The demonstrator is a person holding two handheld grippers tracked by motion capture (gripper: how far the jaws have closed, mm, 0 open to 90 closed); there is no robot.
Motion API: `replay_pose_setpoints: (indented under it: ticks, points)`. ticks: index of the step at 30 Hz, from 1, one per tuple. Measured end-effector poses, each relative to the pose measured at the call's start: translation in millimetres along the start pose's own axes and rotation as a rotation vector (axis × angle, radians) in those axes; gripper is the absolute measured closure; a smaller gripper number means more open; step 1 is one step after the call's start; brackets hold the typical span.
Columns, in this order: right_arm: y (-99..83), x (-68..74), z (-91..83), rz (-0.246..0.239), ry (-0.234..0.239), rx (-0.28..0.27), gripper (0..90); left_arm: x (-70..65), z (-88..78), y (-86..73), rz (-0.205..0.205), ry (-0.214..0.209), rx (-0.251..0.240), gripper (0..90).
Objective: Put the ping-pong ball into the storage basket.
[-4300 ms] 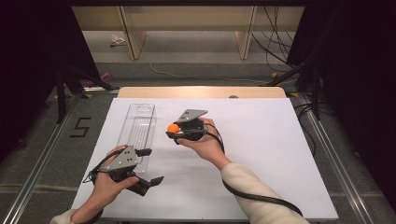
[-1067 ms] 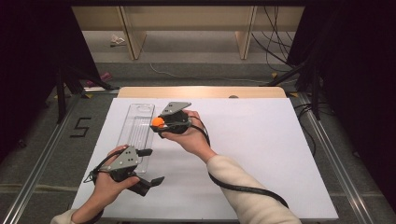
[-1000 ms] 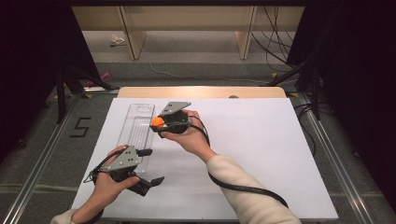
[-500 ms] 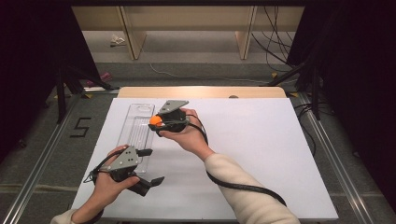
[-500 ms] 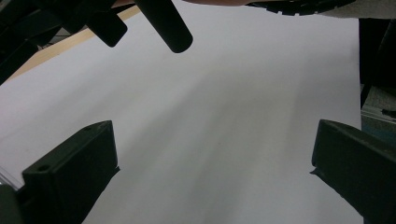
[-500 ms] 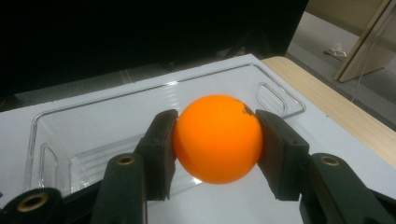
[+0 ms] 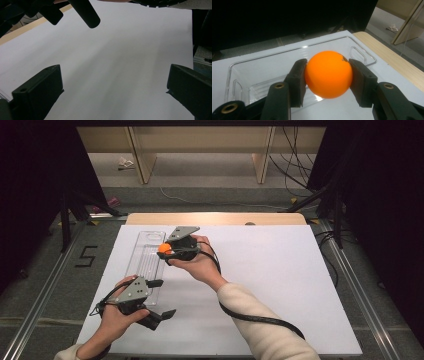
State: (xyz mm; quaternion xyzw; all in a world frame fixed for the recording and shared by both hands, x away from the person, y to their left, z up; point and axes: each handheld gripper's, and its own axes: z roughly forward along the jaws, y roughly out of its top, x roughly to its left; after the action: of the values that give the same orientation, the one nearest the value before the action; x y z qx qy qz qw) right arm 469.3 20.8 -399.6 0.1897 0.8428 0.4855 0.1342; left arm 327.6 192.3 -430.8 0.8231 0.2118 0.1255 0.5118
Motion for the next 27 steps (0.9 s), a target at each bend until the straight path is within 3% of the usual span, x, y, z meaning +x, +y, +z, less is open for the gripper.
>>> replay_pose_setpoints:
  ticks: [27]
  points:
    - [5.0,-0.3,7.0,-0.005,0.003,0.008,51.5,-0.2,0.2,0.0,0.002,-0.002,0.002,0.0]
